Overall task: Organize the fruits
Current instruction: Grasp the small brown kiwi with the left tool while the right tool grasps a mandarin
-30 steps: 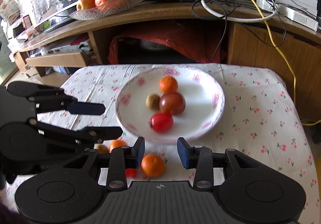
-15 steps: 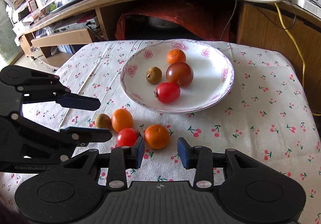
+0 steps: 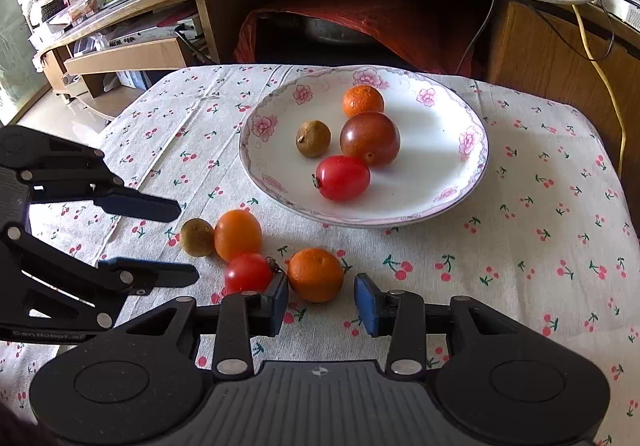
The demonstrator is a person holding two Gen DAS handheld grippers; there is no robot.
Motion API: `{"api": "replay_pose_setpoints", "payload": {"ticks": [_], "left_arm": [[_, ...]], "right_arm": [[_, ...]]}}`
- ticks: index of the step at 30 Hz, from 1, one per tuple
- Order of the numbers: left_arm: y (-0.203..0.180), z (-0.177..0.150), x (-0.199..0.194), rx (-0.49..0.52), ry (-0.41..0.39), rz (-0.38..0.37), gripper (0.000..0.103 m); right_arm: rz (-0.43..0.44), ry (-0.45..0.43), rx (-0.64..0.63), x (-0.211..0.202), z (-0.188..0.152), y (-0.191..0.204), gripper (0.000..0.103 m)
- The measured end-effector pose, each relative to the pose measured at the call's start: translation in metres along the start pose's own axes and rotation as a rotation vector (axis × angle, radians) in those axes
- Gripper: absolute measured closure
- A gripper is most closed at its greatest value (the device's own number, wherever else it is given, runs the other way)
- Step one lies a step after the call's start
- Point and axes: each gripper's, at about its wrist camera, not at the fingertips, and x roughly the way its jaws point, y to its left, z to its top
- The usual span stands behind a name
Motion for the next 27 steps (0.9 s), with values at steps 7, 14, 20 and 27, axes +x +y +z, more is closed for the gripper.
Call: {"api": "replay_pose_setpoints", "payload": {"ticks": [7,14,20,27], "left_arm": [[0.006,0.001,0.005,-0.042,-0.005,-0.017,0.053],[0.010,0.004,0.013,-0.074,0.000,-0.017,0.060],[0.005,0.005,0.011,-0.064,-0.002,-0.019,0.066],[0.009,0.003,0.009,-0.077,0.001,-0.031,0.066]], "right_arm": [[0.029,0.022,0.008,0.000,0.004,-0.004,0.068],[0.037,0.038,-0.005,-0.001,0.004,-0.005,0.068],[0.032,0.032,-0.014,0.000,0.003,-0.007,0.062],[0.049,0.043,0.023,0.000,0.007,-0.010,0.073]]}}
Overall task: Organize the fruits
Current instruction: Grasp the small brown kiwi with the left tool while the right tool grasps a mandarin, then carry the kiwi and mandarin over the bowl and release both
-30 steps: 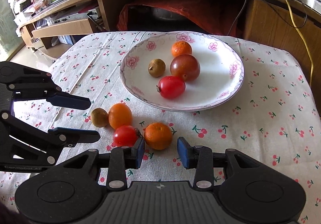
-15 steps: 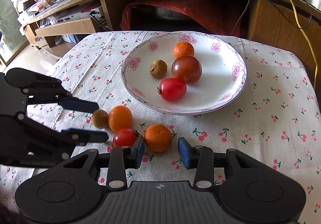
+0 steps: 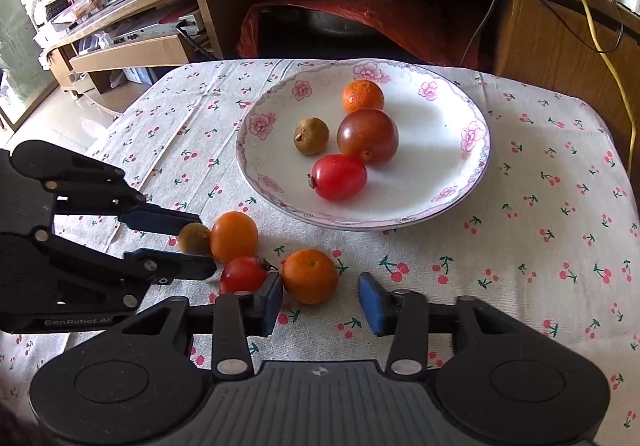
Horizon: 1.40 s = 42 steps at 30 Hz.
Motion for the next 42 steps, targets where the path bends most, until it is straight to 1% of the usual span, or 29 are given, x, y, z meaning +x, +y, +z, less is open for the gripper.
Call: {"api": "replay_pose_setpoints", "payload": {"ticks": [1,5,7,11,14,17,22,27,29,37,39,40,42], "left_arm": [[0.000,0.000,0.000,-0.001,0.000,-0.001,0.066],[0.001,0.000,-0.001,-0.004,-0.003,0.001,0.070],[0.001,0.001,-0.003,-0.005,-0.003,-0.007,0.070],[-0.001,0.001,-0.003,0.012,0.001,-0.006,0.070],[-0.001,0.000,0.001,0.015,0.009,0.009,0.070],[0.000,0.000,0.001,0.012,0.007,0.009,0.070],[-0.002,-0.001,0.002,0.023,0.004,0.014,0.069],[-0.004,-0.002,0.000,0.040,0.002,0.026,0.067],[-0.003,-0.002,0.000,0.037,0.003,0.027,0.066],[-0.004,-0.003,-0.001,0.029,0.002,0.033,0.066],[-0.005,-0.003,-0.002,0.029,0.001,0.038,0.068],[-0.006,-0.004,-0.002,0.029,0.000,0.039,0.068],[-0.006,-0.004,-0.002,0.031,0.003,0.043,0.069]], "right_arm": [[0.014,0.003,0.017,0.000,0.001,-0.001,0.079],[0.025,0.021,0.032,-0.002,0.002,-0.001,0.079],[0.024,0.029,0.024,-0.004,0.000,0.000,0.080],[0.013,0.044,-0.019,-0.011,-0.002,0.007,0.080],[0.002,0.052,-0.044,-0.014,-0.003,0.008,0.080],[-0.021,0.065,-0.050,-0.010,-0.005,0.006,0.079],[-0.008,0.058,-0.028,-0.008,-0.005,0.004,0.077],[-0.016,0.051,-0.049,-0.006,-0.006,0.008,0.075],[-0.019,0.054,-0.049,-0.006,-0.006,0.008,0.075],[-0.022,0.061,-0.054,-0.007,-0.006,0.008,0.075],[-0.026,0.061,-0.059,-0.008,-0.007,0.009,0.075],[-0.031,0.060,-0.061,-0.008,-0.007,0.010,0.077],[-0.040,0.061,-0.070,-0.009,-0.008,0.011,0.078]]}}
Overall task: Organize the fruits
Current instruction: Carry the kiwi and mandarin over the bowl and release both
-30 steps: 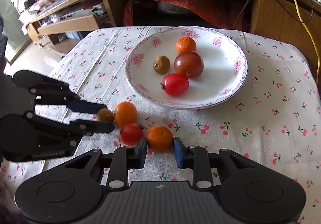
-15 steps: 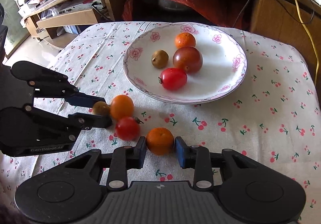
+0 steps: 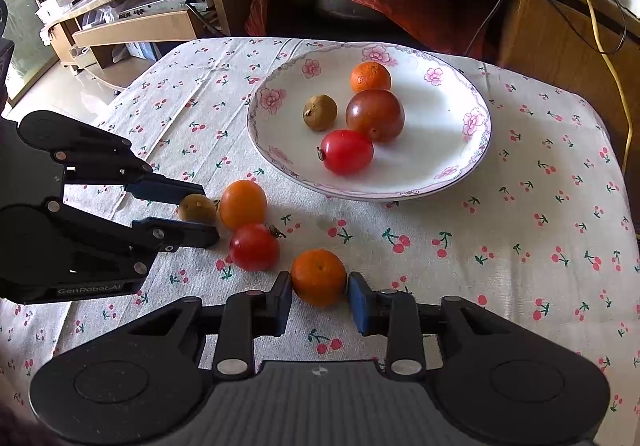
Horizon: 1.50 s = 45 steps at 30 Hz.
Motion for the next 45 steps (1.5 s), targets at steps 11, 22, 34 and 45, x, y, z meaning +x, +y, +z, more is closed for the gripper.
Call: {"api": "replay_pose_setpoints", "payload": {"ticks": [11,22,34,45], "left_arm": [[-0.008,0.003,-0.004,0.026,0.002,-0.003,0.070],[-0.013,0.017,-0.012,0.032,-0.040,-0.002,0.070],[-0.014,0.035,-0.019,0.026,-0.085,0.008,0.070],[-0.007,0.050,-0.010,-0.015,-0.101,0.018,0.071]], "right_arm": [[-0.007,0.002,-0.002,-0.002,0.001,0.006,0.079],[-0.008,-0.036,0.006,-0.012,0.006,0.007,0.079],[-0.016,-0.082,0.026,-0.021,0.015,0.009,0.079],[-0.046,-0.126,0.071,-0.022,0.027,-0.002,0.078]]}}
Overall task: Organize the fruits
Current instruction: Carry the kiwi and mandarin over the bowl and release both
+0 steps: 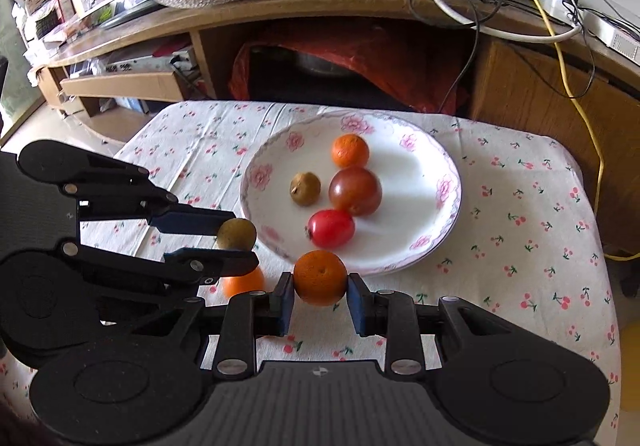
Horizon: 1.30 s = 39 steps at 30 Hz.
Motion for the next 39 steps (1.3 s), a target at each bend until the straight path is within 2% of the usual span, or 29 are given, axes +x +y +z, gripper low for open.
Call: {"api": "replay_pose_setpoints", "payload": {"ticks": [15,39], "left_arm": [[0.009,0.009,0.026,-0.049,0.003,0.042,0.072],[0.012,0.011,0.031,-0.076,-0.003,0.062,0.070]], "right_arm": [[-0.037,-0.040,0.054,0.020,0.009,-0.017,0.077],[-0.071,-0.063,0.046,0.026,0.010,-0.017,0.075]]}}
